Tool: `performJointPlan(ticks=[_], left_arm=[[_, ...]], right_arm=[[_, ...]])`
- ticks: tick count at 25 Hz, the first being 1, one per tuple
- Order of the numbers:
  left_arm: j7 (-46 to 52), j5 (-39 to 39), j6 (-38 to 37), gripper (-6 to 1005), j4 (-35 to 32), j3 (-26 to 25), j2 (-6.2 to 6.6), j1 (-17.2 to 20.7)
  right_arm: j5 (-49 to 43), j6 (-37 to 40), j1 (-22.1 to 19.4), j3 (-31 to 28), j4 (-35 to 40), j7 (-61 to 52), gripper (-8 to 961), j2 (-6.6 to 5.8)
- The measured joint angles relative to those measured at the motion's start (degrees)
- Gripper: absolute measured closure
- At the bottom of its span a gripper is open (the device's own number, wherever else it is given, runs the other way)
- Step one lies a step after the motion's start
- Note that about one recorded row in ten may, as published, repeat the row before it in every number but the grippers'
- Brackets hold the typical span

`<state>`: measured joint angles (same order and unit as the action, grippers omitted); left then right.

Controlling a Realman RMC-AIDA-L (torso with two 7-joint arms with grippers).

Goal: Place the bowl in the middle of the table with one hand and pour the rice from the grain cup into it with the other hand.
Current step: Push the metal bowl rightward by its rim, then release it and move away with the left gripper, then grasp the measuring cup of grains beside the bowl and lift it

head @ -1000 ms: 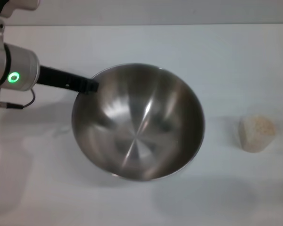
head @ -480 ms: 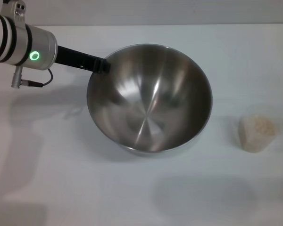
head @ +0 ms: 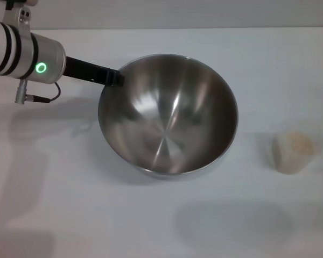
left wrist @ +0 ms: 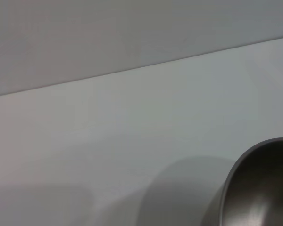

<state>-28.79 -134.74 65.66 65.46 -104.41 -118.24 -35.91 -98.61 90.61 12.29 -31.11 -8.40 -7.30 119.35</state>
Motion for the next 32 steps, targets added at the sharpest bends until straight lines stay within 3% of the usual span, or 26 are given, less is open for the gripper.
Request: performJointPlan(ticks=[11,17,23,25,27,30,32], left_arm=[[-0.1,1.3,-1.2,917,0.5,0.1,-0.27,0.8],[-0.6,2.9,-1.7,760,4.0,0.5,-0.32,2.4],[-2.3,2.4,-5.9,538,15.6,-0.5,0.01,6.4],[-3.2,1.0,-10.8,462,19.2,-0.5,0.00,8.4],[-4.8,-1.4,-20.9,387,23.3,1.7,-0.17,12.5],[-7.6,-3.1,-40.5,275,25.1,8.6,-0.22,19.2],[-10.0,-3.4,-59.6,226,24.1,14.8,-0.14,24.2]], right_arm=[[0.0,-0.1,-0.5,0.0,0.5,0.0,112,0.00],[0.0,0.0,-0.8,0.0,0.5,0.0,111,0.00],[0.0,0.0,-0.9,0.0,0.5,0.0,111,0.01],[0.0,0.0,-1.0,0.0,0.5,0.0,111,0.02],[0.0,0.0,-1.0,0.0,0.5,0.0,111,0.08],[0.0,0.5,-1.1,0.0,0.5,0.0,112,0.16],[0.0,0.8,-1.3,0.0,0.5,0.0,112,0.17]])
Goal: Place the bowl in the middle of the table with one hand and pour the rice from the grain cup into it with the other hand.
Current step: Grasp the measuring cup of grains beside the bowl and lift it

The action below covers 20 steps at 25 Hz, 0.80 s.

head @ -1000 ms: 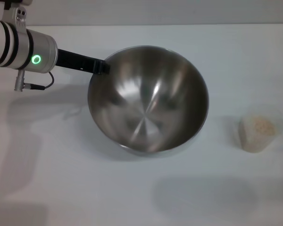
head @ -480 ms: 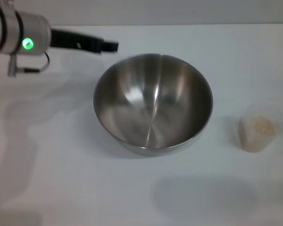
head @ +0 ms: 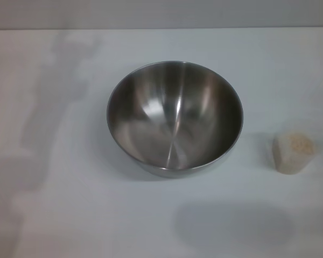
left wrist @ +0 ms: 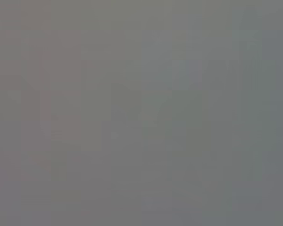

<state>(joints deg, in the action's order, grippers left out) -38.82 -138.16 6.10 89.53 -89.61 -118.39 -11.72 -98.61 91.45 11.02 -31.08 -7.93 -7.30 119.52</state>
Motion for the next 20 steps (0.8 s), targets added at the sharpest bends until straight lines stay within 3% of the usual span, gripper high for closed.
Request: performJointPlan(ticks=[1,2,5,6,7,8,9,10,11,13,15,16,20], left_arm=[[-1.7,0.0,-17.2,202,-2.8,5.4,0.05,3.9],[-1.7,0.0,-17.2,177,-2.8,5.4,0.05,3.9],[-0.9,-0.2,-36.7,153,-8.5,11.7,0.19,7.7],[1.8,-1.4,-47.8,153,-13.6,15.1,0.24,9.4],[3.7,-2.3,-52.6,153,-16.4,16.3,0.22,9.8],[3.7,-2.3,-52.6,153,-16.4,16.3,0.22,9.8],[9.2,-4.3,-62.2,153,-24.4,18.6,0.07,10.2],[9.2,-4.3,-62.2,153,-24.4,18.6,0.07,10.2],[14.9,-5.6,-70.8,153,-32.7,20.3,0.00,9.7],[19.6,-6.0,-77.5,153,-42.1,21.6,-0.10,8.3],[21.1,-6.1,-79.4,153,-45.7,21.9,-0.17,7.6],[24.2,-6.0,-82.4,153,-52.7,22.5,-0.26,6.3],[27.7,-5.8,-84.4,153,-58.9,22.9,-0.34,5.1]], right_arm=[[0.0,0.6,-0.2,0.2,0.0,0.0,112,0.01],[0.0,0.6,-0.2,0.2,0.0,0.0,112,0.01],[-0.3,2.4,-1.2,0.7,0.0,0.0,112,0.02],[-0.5,3.2,-1.7,0.9,0.0,0.0,112,0.04],[-0.7,4.7,-2.7,1.8,0.0,0.0,112,0.08],[-0.8,5.4,-3.4,2.6,0.0,0.0,112,0.10],[-0.8,5.9,-4.0,3.5,-0.1,0.0,112,0.11],[-0.8,5.9,-4.0,3.5,-0.1,0.0,112,0.11],[-0.8,6.7,-5.6,5.8,-0.3,-0.1,112,0.10],[-0.8,7.1,-7.2,8.2,-0.7,-0.2,112,0.15],[-0.9,7.3,-8.0,9.5,-1.1,-0.2,112,0.21],[-0.9,7.2,-9.2,12.4,-2.1,-0.1,112,0.23],[-0.9,6.6,-10.2,17.1,-2.6,0.0,111,0.25]])
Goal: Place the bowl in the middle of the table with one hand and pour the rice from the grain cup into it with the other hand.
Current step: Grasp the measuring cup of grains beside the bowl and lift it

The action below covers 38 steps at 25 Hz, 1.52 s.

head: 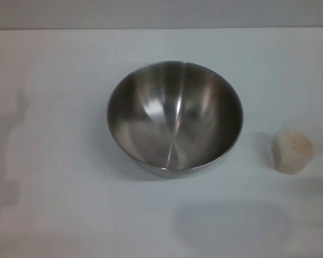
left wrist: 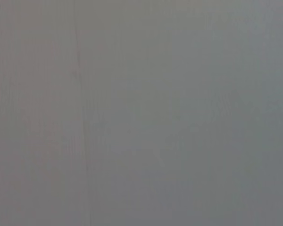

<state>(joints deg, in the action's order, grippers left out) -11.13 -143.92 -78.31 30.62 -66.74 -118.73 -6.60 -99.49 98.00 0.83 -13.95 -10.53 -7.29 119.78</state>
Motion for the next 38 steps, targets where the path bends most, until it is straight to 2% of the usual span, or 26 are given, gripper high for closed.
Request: performJointPlan(ticks=[1,5,17,27,38], left_arm=[[1.8,0.0,-0.3,153,-2.7,-0.1,-0.01,-0.5],[3.3,0.1,-0.5,153,-4.7,-0.4,-0.01,-0.9],[3.5,0.1,-0.7,153,-6.1,-1.1,0.12,-2.2],[3.5,-0.1,-1.1,153,-6.0,-0.6,0.10,-2.4],[3.6,0.1,-1.3,153,-6.2,-0.5,0.07,-2.0]], right_arm=[[0.0,-1.5,-0.2,2.0,-0.3,0.0,111,0.04],[0.0,-4.9,-0.2,3.2,-0.9,0.1,111,0.07],[0.0,-14.9,1.2,5.7,-1.0,0.1,112,0.03],[0.1,-18.7,3.3,7.1,-2.3,3.4,112,0.01],[0.5,-19.3,5.0,6.5,-2.6,4.4,111,-0.11]])
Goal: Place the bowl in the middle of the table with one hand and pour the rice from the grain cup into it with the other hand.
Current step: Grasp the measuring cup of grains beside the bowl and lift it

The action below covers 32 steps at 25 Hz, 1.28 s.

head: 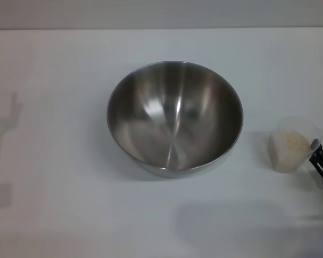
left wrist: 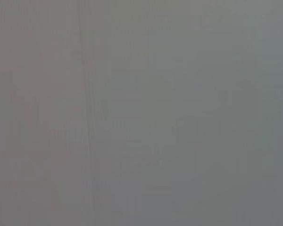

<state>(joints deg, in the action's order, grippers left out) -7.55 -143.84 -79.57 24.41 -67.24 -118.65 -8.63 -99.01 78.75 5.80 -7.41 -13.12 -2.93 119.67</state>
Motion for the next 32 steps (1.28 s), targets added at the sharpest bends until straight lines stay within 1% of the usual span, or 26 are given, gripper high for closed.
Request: performJointPlan(ticks=[12,32], left_arm=[[0.0,0.1,0.1,153,-0.6,-0.1,-0.06,-0.1],[0.0,0.1,0.5,153,-1.5,-0.5,-0.09,-0.5]], right_arm=[[0.1,0.3,1.5,-0.2,0.2,0.0,112,-0.16],[0.2,0.9,1.7,-0.2,0.5,0.0,115,-0.17]])
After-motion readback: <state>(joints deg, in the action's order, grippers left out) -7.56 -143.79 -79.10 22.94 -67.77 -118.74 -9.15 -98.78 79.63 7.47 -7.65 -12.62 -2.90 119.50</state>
